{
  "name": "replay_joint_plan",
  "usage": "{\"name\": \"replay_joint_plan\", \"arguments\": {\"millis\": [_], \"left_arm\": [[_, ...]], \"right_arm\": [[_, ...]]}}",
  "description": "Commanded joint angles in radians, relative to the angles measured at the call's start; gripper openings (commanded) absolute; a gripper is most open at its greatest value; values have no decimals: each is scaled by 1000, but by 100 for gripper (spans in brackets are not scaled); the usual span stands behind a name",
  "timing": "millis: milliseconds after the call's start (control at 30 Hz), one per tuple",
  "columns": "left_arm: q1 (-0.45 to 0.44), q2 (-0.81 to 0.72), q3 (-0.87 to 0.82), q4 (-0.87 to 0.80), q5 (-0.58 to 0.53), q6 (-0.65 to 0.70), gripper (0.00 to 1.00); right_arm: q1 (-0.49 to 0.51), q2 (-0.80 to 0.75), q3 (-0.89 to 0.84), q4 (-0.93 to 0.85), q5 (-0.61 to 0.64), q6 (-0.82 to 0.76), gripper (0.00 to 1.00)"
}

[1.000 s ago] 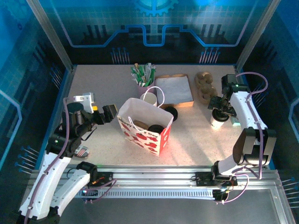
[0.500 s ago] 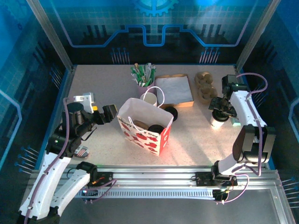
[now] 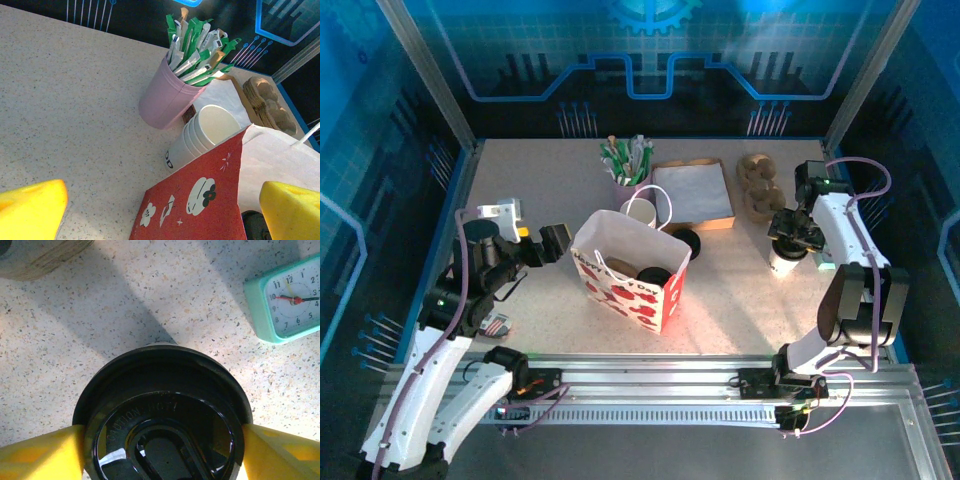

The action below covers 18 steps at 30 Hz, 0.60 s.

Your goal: Pack the takeout coffee

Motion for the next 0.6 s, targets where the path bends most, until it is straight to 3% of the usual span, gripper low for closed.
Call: {"name": "replay_joint_plan", "arguments": {"millis": [0,267,567], "left_arm": [[0,-2,8,-16,4,-2,99],[0,-2,8,-16,7,-2,99],[0,-2,8,-16,7,1,99]], "right_arm": [[-16,12,7,-21,-8,0,78],[-15,15,-1,-19,-30,0,77],[-14,-7,-13,-14,-50,-4,69]]}}
